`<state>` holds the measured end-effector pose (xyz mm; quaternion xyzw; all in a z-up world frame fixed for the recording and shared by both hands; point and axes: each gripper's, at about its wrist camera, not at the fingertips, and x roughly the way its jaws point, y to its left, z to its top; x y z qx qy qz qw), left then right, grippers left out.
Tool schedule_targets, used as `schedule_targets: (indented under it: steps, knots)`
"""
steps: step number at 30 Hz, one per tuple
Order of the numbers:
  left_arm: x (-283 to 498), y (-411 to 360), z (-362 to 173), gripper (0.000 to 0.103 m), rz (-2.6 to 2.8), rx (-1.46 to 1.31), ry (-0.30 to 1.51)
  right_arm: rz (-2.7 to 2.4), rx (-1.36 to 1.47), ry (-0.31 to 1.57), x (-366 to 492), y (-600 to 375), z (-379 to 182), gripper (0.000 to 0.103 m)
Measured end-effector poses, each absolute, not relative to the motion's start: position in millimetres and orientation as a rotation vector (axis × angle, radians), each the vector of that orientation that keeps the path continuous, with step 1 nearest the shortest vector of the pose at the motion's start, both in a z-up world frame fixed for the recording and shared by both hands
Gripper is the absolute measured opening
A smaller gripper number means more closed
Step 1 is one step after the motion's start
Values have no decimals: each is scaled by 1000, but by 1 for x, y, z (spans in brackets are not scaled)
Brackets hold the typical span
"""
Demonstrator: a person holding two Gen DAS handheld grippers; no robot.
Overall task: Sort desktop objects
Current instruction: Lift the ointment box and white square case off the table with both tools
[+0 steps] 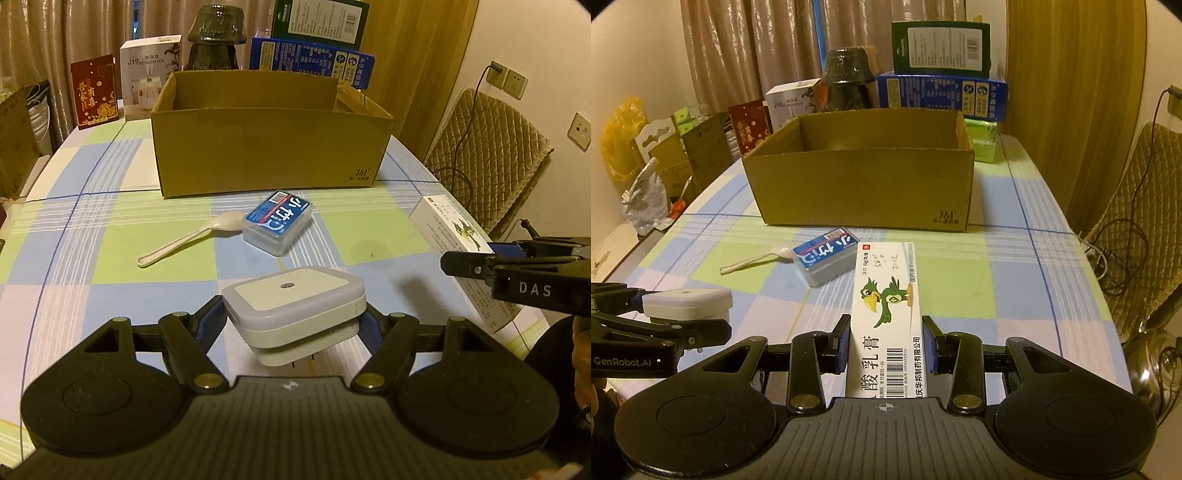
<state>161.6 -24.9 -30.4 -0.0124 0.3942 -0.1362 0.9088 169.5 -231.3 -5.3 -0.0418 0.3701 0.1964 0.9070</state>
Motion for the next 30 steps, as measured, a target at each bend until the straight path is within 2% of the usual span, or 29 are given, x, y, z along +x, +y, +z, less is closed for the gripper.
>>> schedule_targets:
  steps: [30]
  knots:
    - [142,-27,-10,69,-288,-33,792,422,-87,751,153,-231,13,36]
